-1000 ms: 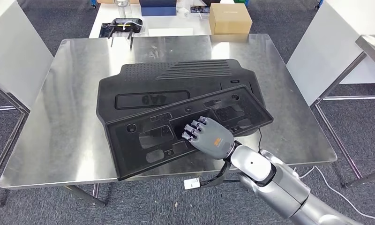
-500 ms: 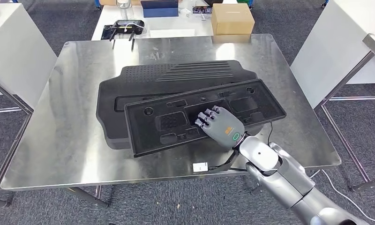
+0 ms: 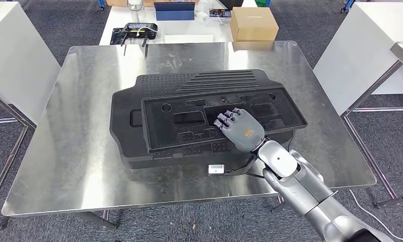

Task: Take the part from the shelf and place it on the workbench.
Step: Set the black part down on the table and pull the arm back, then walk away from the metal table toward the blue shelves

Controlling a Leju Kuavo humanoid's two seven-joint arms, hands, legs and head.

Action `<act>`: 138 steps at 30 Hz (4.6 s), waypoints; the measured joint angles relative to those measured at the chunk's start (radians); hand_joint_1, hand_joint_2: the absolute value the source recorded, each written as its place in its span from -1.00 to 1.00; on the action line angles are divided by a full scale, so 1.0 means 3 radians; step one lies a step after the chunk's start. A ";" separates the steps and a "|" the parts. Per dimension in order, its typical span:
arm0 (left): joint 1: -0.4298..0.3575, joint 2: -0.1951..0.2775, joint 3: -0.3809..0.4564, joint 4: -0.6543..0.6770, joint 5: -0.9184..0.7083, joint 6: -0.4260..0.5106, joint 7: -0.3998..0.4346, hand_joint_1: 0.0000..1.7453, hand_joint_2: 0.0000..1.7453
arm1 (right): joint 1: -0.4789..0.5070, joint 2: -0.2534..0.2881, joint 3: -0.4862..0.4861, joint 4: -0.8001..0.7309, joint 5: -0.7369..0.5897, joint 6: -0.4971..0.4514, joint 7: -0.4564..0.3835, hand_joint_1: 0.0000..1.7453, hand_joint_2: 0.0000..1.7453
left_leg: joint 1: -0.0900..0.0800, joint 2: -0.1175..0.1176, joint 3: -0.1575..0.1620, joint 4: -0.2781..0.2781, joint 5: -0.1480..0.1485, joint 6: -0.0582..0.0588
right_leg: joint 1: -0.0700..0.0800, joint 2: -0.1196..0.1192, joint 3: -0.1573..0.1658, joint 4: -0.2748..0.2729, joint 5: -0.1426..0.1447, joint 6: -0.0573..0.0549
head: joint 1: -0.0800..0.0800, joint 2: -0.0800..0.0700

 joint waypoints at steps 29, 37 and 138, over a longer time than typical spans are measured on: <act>-0.0096 0.0006 0.0005 -0.0010 -0.0229 -0.0042 0.0062 -1.00 1.00 | -0.0773 0.0295 -0.0109 0.1691 0.0275 -0.0319 -0.0309 1.00 1.00 | -0.0059 -0.0013 0.0106 -0.0050 -0.0073 0.0020 | 0.0040 0.0020 -0.0158 -0.0084 0.0247 0.0004 | 0.0011 0.0000; -0.0108 0.0002 0.0007 -0.0010 -0.0242 -0.0050 0.0045 -1.00 1.00 | -0.0988 0.0442 -0.0027 0.1966 0.0295 -0.0330 -0.0369 1.00 1.00 | -0.0070 -0.0017 0.0110 -0.0049 -0.0073 0.0020 | 0.0029 0.0018 -0.0151 -0.0089 0.0247 0.0005 | 0.0011 0.0000; 0.0104 0.0006 0.0775 -0.0009 -0.0183 0.0214 -0.0244 -1.00 -1.00 | 0.2642 0.1239 -0.1531 -0.2833 -0.5337 0.1850 -0.1683 -1.00 -1.00 | -0.0036 0.0012 0.0221 -0.0182 -0.0033 0.0093 | 0.0027 0.0019 -0.0190 0.0055 0.0135 -0.0001 | 0.0021 0.0000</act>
